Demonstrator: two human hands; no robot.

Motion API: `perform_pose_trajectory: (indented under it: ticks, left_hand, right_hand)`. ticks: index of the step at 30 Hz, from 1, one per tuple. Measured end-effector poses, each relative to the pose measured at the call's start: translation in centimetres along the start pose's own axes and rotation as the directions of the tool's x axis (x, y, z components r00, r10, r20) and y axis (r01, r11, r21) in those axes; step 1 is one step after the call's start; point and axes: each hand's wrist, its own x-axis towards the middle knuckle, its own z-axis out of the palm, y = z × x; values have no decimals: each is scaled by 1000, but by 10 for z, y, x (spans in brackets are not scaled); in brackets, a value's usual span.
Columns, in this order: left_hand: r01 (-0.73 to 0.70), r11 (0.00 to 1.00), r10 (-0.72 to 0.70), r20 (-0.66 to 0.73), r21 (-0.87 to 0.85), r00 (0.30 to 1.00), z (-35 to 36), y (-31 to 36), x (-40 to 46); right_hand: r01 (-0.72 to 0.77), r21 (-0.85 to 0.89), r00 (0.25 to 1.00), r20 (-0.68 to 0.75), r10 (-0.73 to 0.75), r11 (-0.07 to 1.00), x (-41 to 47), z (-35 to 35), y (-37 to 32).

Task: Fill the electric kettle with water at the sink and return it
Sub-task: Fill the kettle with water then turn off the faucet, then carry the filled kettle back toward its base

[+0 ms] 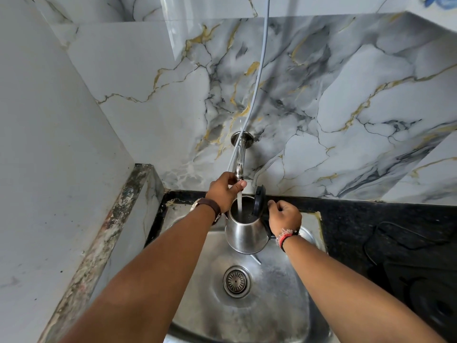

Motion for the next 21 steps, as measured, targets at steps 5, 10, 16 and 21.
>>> perform_pose_trajectory:
  ticks: [5, 10, 16, 21]
  left_hand:
    - [67, 951, 7, -240, 301, 971, 9, 14, 4]
    - [-136, 936, 166, -68, 324, 984, 2, -20, -21]
    - [-217, 584, 8, 262, 782, 965, -4, -65, -59]
    - [-250, 478, 78, 243, 842, 967, 21, -53, -92]
  right_hand:
    - [7, -3, 1000, 4, -7, 1000, -2, 0, -1]
    - [-2, 13, 1000, 16, 2, 1000, -3, -1, -1]
    - [-21, 25, 1000, 14, 20, 999, -11, -12, 3]
    - [-21, 70, 1000, -7, 22, 997, -27, -43, 6]
